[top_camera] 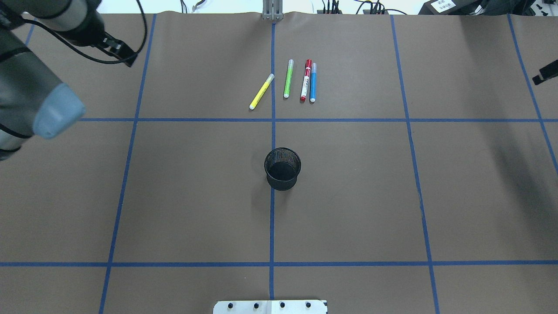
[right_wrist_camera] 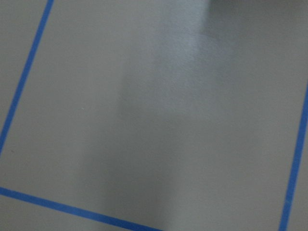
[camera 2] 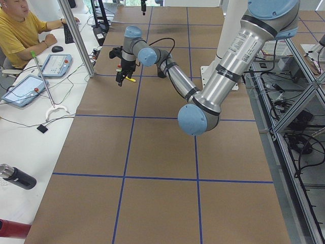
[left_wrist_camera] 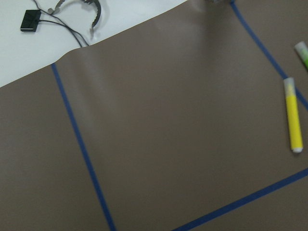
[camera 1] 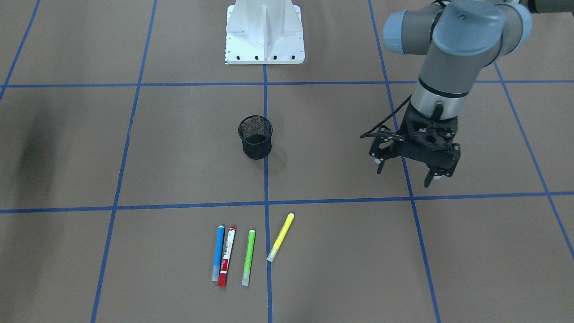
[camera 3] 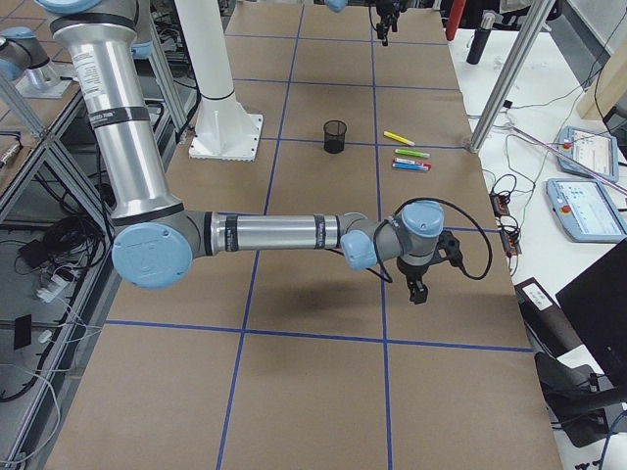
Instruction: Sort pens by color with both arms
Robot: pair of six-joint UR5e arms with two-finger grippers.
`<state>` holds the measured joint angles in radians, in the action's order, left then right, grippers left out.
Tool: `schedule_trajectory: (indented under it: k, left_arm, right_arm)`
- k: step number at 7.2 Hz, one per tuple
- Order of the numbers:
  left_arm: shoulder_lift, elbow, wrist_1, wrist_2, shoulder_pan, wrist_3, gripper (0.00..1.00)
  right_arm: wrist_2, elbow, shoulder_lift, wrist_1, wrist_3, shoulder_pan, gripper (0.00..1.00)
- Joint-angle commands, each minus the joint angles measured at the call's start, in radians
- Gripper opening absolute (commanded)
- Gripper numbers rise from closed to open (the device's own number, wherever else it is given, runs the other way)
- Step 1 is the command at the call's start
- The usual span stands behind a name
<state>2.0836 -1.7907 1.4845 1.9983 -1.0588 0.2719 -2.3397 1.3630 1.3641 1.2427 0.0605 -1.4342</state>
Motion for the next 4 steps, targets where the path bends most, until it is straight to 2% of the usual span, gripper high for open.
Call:
schedule_trajectory:
  k: [1, 3, 4]
  left_arm:
    - [-0.136, 0.064, -0.027, 0.182, -0.229, -0.332, 0.98]
    - [-0.175, 0.273, -0.021, 0.346, -0.411, -0.546, 0.99]
    - [-0.186, 0.319, -0.03, 0.358, -0.453, -0.547, 0.99]
  right_arm:
    - [-0.032, 0.001, 0.096, 0.007, -0.183, -0.139, 1.0]
    - [-0.035, 0.001, 0.148, 0.009, -0.208, -0.179, 1.0]
    - [-0.052, -0.002, 0.156, 0.01, -0.208, -0.186, 0.99]
